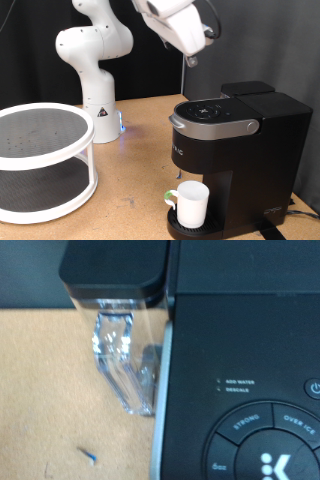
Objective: Make a cup of coffee with the keurig machine
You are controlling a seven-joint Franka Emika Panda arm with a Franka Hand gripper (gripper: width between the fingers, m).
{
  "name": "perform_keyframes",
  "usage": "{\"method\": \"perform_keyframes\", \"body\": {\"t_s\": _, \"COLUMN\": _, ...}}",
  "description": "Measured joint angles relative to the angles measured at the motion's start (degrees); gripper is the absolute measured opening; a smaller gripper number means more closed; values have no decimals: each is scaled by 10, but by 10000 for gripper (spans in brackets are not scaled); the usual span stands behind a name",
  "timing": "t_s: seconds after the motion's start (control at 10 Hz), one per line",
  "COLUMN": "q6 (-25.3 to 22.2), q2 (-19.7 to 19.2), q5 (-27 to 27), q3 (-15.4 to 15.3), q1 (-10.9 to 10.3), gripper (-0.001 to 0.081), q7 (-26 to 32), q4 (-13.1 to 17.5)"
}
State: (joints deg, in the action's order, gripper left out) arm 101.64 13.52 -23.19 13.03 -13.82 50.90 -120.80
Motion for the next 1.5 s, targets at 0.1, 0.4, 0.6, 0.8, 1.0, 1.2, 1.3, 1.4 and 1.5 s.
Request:
{"method": "perform_keyframes", "body": {"t_s": 0.1, "q6": 1, "q2": -8, "q5": 13, "q3": -10, "q1": -2, "gripper": 805, "q7": -13, "q4": 12}}
{"method": "perform_keyframes", "body": {"t_s": 0.4, "q6": 8, "q2": -41, "q5": 21, "q3": -31, "q1": -7, "gripper": 805, "q7": -45, "q4": 56}}
{"method": "perform_keyframes", "body": {"t_s": 0.6, "q6": 24, "q2": -59, "q5": 41, "q3": -42, "q1": -8, "gripper": 805, "q7": -62, "q4": 81}}
{"method": "perform_keyframes", "body": {"t_s": 0.8, "q6": 40, "q2": -63, "q5": 66, "q3": -48, "q1": -8, "gripper": 805, "q7": -62, "q4": 89}}
{"method": "perform_keyframes", "body": {"t_s": 1.0, "q6": 42, "q2": -63, "q5": 79, "q3": -49, "q1": -8, "gripper": 805, "q7": -62, "q4": 92}}
{"method": "perform_keyframes", "body": {"t_s": 1.2, "q6": 42, "q2": -64, "q5": 83, "q3": -49, "q1": -8, "gripper": 805, "q7": -63, "q4": 94}}
{"method": "perform_keyframes", "body": {"t_s": 1.3, "q6": 40, "q2": -67, "q5": 83, "q3": -49, "q1": -8, "gripper": 805, "q7": -64, "q4": 94}}
{"method": "perform_keyframes", "body": {"t_s": 1.4, "q6": 39, "q2": -72, "q5": 84, "q3": -49, "q1": -8, "gripper": 805, "q7": -67, "q4": 94}}
{"method": "perform_keyframes", "body": {"t_s": 1.5, "q6": 39, "q2": -81, "q5": 85, "q3": -49, "q1": -7, "gripper": 805, "q7": -69, "q4": 94}}
